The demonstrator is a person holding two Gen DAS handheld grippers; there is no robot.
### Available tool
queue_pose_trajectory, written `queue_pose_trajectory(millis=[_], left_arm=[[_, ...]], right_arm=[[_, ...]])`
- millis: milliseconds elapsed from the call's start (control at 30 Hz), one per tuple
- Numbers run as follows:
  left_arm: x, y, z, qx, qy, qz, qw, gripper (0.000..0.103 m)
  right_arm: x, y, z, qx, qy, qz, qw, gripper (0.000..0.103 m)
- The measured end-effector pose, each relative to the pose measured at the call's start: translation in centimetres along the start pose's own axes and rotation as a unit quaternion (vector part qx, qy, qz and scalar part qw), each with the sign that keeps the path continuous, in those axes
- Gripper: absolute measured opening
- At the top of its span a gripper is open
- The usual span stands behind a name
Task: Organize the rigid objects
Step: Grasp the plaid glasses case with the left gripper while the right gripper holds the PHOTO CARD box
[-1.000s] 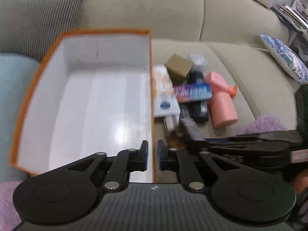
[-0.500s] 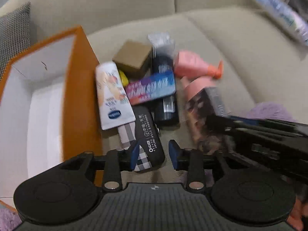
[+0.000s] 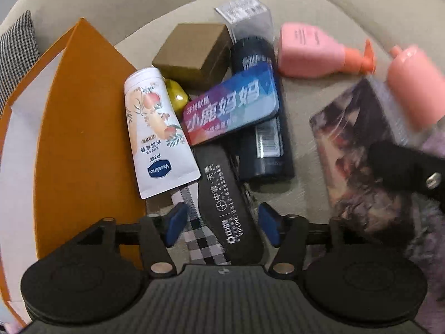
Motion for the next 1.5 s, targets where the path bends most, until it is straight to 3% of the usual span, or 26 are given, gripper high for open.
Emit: queue_pose_trajectory(millis=[267, 367, 600, 733, 833, 967, 1133, 1233, 1500], left_arm=[[1.2, -0.4, 0.9, -0.003, -0.018, 0.020, 0.9996, 0.077], [1.4, -0.2, 0.4, -0.001, -0.019, 0.017, 0.9997, 0.067], [2.1, 0.8, -3.2, 0.007, -0.049, 0.019, 0.9986, 0.030], [3.3, 2.5, -5.2, 0.078, -0.074, -0.036, 0.9936, 0.020], [3.8, 2.7, -5.6, 0.112, -0.084, -0.053, 0.9887, 0.018], [4.0, 2.8, -4.7, 0.081, -0.070, -0.059, 0.9925, 0.020], [3.1, 3.0, -3.8, 0.083, -0.067, -0.053, 0.9930, 0.026], [2.5, 3.0, -3.5, 0.083, -0.073, -0.057, 0.9922, 0.027], [2.9, 3.1, -4.5, 0.104, -0.096, -0.074, 0.9872, 0.019]], right_arm=[[-0.1, -0.1, 0.1, -0.002, 0.000, 0.005, 1.000, 0.023], [-0.1, -0.2, -0.1, -0.005, 0.000, 0.008, 1.000, 0.023], [0.1, -0.2, -0.3, -0.003, -0.001, 0.004, 1.000, 0.023], [0.3, 0.3, 0.0, 0.002, 0.007, -0.011, 1.000, 0.024], [0.4, 0.5, 0.2, 0.003, 0.011, -0.014, 1.000, 0.024], [0.5, 1.2, 1.2, 0.026, 0.028, -0.037, 0.999, 0.024], [0.5, 1.9, 3.1, 0.055, 0.055, -0.061, 0.995, 0.024], [0.4, 2.1, 3.7, 0.050, 0.069, -0.068, 0.994, 0.029], [0.2, 2.0, 3.9, 0.049, 0.074, -0.062, 0.994, 0.026]])
Point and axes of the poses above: each gripper's, at about its wrist camera, not at the fingertips, and z roughly the way its jaws point, y to its left, x to its underside, the point moved 3 cm from there along z, roughly the way its jaws point, and after that the axes turned 12 degrees about z, right-handed, at the moved point
